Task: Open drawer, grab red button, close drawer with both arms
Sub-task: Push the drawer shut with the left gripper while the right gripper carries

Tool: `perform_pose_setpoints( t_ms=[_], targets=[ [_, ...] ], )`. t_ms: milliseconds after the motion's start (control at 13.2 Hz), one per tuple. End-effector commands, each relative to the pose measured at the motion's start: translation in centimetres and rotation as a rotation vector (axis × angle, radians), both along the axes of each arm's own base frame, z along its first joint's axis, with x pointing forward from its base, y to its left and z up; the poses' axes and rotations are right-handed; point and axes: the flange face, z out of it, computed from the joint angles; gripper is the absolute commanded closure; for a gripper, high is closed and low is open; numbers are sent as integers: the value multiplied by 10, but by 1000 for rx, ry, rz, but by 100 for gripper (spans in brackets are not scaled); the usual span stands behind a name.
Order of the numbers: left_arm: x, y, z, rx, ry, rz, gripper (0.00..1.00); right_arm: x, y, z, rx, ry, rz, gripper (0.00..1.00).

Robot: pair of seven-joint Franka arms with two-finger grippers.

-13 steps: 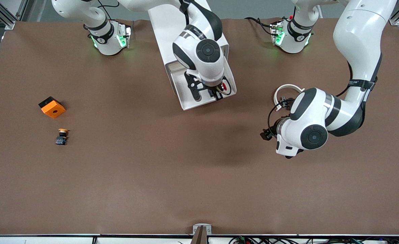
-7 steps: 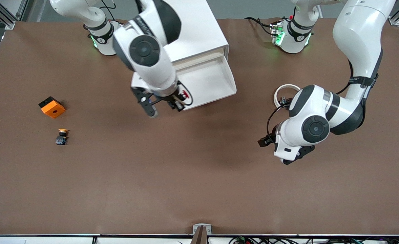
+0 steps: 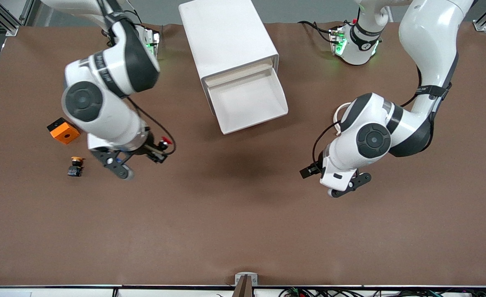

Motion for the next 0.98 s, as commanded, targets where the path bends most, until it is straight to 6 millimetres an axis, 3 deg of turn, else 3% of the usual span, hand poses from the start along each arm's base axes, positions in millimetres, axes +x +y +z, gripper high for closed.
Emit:
perform_pose_setpoints(
  t_ms=[0,378,908],
  targets=[
    [-17,-32,-4,5,-18,-45,0,-19,-42,-11,-6,28,119,100],
    [-37,-80,-25,-16,-21,-50,0,-51,-83,-53,-34,32,270,100],
    [-78,-128,-47,-5,-2,-92,0,-80,-177,-140,-18,-46,398,100]
  ],
)
